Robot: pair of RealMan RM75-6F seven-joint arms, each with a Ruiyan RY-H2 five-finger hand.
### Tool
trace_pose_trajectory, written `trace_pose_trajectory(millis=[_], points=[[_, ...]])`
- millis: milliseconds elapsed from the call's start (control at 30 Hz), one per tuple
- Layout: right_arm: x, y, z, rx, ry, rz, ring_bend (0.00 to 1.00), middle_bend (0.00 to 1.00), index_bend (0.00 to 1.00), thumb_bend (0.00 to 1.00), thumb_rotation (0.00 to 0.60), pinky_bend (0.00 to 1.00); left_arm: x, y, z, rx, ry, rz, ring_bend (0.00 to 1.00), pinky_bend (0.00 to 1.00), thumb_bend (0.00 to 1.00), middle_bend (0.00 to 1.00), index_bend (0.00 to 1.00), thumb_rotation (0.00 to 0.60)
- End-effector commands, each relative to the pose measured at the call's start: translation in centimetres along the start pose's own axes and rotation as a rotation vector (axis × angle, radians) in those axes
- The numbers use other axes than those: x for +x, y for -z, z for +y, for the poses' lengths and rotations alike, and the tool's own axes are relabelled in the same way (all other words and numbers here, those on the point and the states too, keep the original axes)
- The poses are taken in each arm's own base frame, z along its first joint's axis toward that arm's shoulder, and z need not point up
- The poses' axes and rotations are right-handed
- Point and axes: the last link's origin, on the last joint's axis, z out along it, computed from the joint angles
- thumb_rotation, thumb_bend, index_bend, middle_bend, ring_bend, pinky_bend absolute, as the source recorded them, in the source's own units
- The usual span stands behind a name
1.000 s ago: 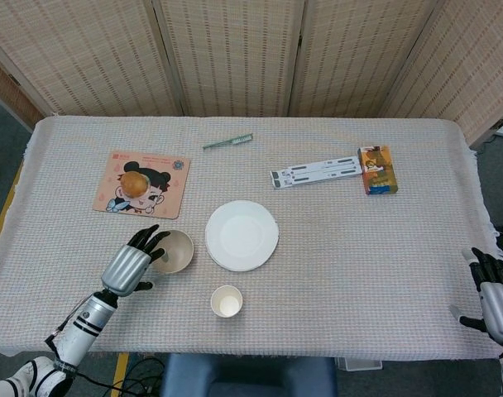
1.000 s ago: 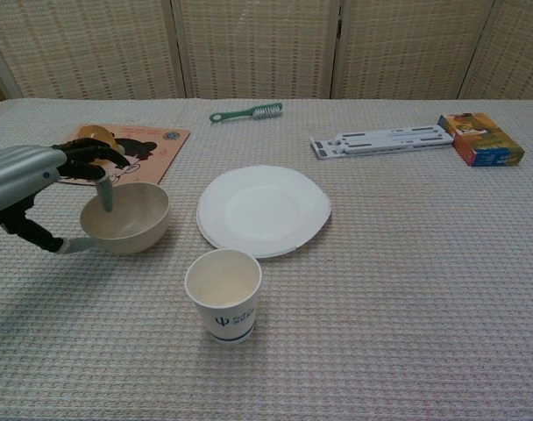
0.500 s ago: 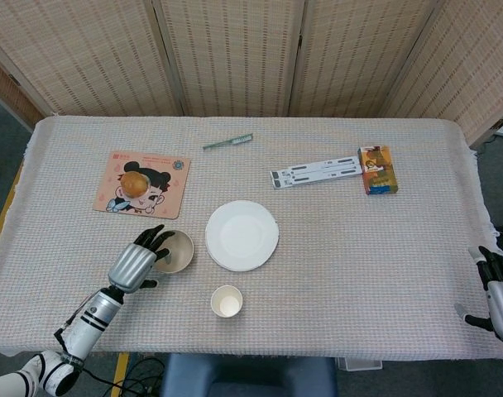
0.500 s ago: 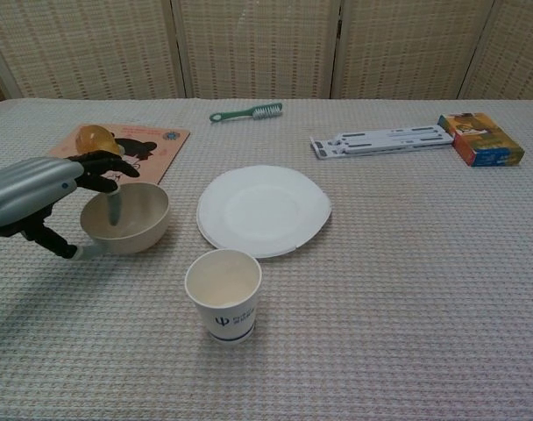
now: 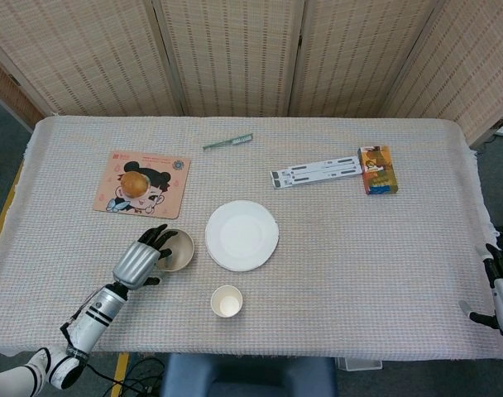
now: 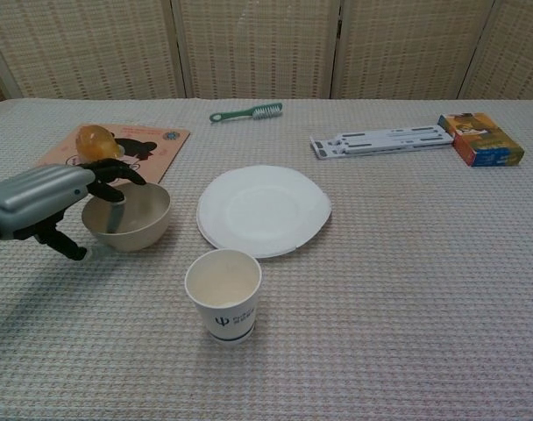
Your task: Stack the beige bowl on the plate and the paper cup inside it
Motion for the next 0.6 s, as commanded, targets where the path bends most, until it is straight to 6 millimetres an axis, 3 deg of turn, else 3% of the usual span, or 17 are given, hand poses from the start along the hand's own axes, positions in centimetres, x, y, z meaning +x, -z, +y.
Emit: trace_pose_trajectory(millis=[33, 367, 600], points=[[0.0, -0.1, 0.0, 0.001, 0.001, -0.001, 0.00, 0.00, 0.00, 0.23, 0.600, 0.00, 0.0, 0.0, 0.0, -0.001, 0.000, 0.004, 0.00, 0.16, 0.34, 0.18, 0.63, 0.600], [-0.2, -0.3, -0.2, 0.007, 0.003, -0.010, 0.00, 0.00, 0.00, 0.23, 0.600, 0.00, 0.5, 0.4, 0.2, -0.003, -0.017, 0.029, 0.00, 0.16, 0.37, 0.19, 0.65, 0.600], [-0.2, -0.3, -0.2, 0.014, -0.005, -0.014, 0.00, 0.00, 0.00, 0.23, 0.600, 0.00, 1.4, 0.0, 1.4, -0.035, -0.060, 0.036, 0.00, 0.16, 0.36, 0.19, 0.65, 0.600]])
